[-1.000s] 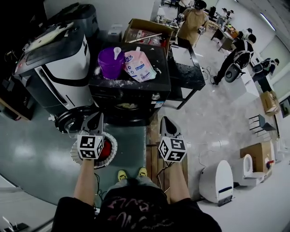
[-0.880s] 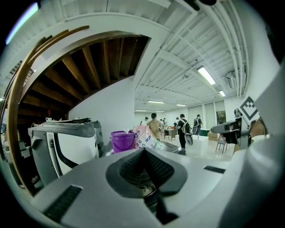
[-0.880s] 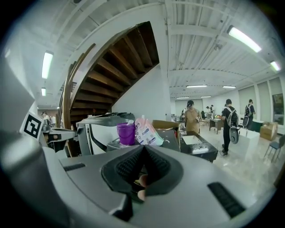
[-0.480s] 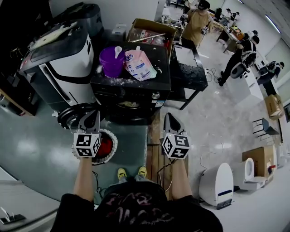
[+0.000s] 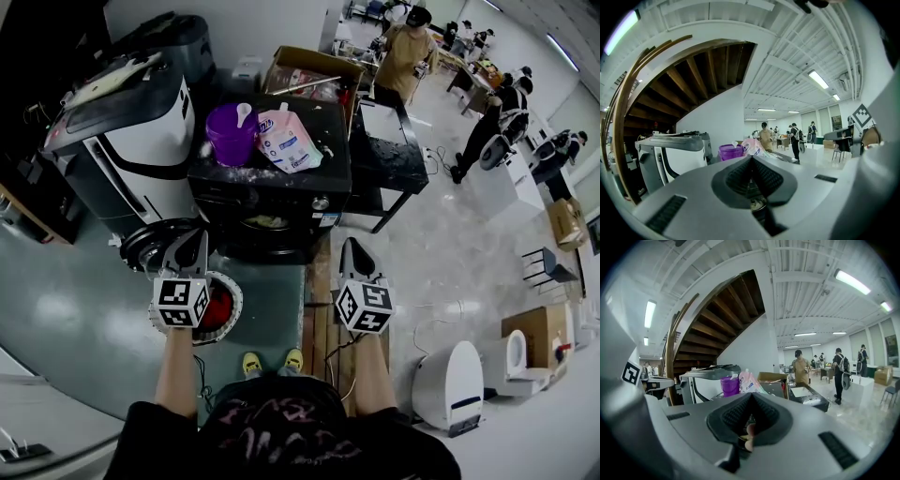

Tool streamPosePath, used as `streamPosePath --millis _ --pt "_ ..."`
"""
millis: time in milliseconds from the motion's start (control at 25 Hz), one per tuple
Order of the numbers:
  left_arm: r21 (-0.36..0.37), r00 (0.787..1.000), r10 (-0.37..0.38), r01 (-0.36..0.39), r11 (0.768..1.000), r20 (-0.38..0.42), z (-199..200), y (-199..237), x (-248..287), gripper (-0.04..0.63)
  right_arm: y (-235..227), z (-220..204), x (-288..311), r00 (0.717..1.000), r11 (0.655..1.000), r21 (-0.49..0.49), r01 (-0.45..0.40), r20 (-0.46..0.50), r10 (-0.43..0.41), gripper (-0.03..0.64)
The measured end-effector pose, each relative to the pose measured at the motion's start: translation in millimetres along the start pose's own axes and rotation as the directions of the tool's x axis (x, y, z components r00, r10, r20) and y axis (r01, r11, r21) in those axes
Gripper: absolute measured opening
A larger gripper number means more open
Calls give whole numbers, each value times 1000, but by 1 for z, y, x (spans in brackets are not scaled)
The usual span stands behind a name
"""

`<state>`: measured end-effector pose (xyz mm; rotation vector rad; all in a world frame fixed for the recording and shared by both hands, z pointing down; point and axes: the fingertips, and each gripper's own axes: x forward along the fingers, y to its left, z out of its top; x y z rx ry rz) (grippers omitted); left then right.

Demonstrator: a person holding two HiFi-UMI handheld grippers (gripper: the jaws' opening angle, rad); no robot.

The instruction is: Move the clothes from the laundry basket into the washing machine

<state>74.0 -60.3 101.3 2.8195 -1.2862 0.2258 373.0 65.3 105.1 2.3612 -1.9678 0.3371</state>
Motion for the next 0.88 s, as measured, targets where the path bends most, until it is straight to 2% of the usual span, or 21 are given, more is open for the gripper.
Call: streamPosePath --millis 880 --pt "6 1000 4 -4 1000 0 1 -4 -6 11 4 6 -6 999 999 -21 -36 20 36 2"
